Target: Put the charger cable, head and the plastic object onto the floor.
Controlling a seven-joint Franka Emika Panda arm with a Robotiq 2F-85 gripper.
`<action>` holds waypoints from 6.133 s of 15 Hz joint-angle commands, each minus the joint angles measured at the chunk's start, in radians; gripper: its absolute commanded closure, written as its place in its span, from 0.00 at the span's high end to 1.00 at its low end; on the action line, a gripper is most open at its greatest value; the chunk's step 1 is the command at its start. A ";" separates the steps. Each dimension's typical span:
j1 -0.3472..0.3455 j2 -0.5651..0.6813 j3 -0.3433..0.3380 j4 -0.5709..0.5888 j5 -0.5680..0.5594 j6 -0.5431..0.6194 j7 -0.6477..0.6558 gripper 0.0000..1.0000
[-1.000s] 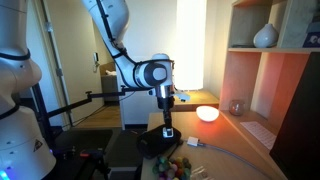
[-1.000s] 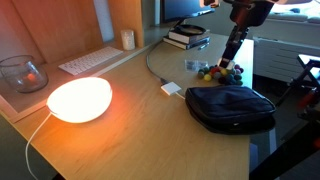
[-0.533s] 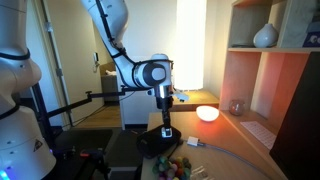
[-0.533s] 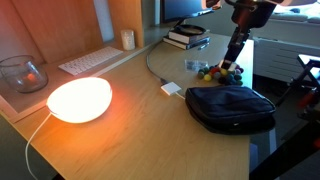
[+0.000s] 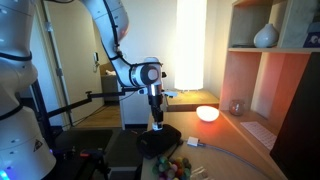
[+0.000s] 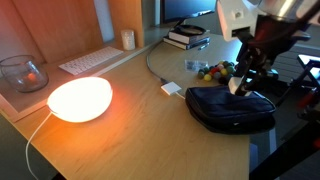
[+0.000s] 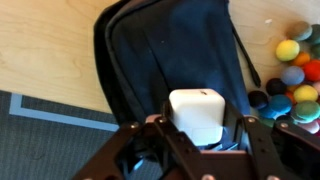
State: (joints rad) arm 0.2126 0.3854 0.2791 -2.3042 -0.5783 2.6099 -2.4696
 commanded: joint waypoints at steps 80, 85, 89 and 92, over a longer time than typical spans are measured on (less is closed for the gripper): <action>-0.209 -0.064 -0.102 0.206 -0.240 0.120 0.222 1.00; -0.206 0.003 -0.113 0.312 -0.145 0.102 0.206 1.00; -0.203 0.044 -0.115 0.368 -0.062 0.083 0.185 1.00; -0.204 0.060 -0.126 0.375 -0.022 0.076 0.184 1.00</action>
State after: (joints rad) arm -0.0082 0.4258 0.1781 -1.9585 -0.6465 2.7036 -2.2579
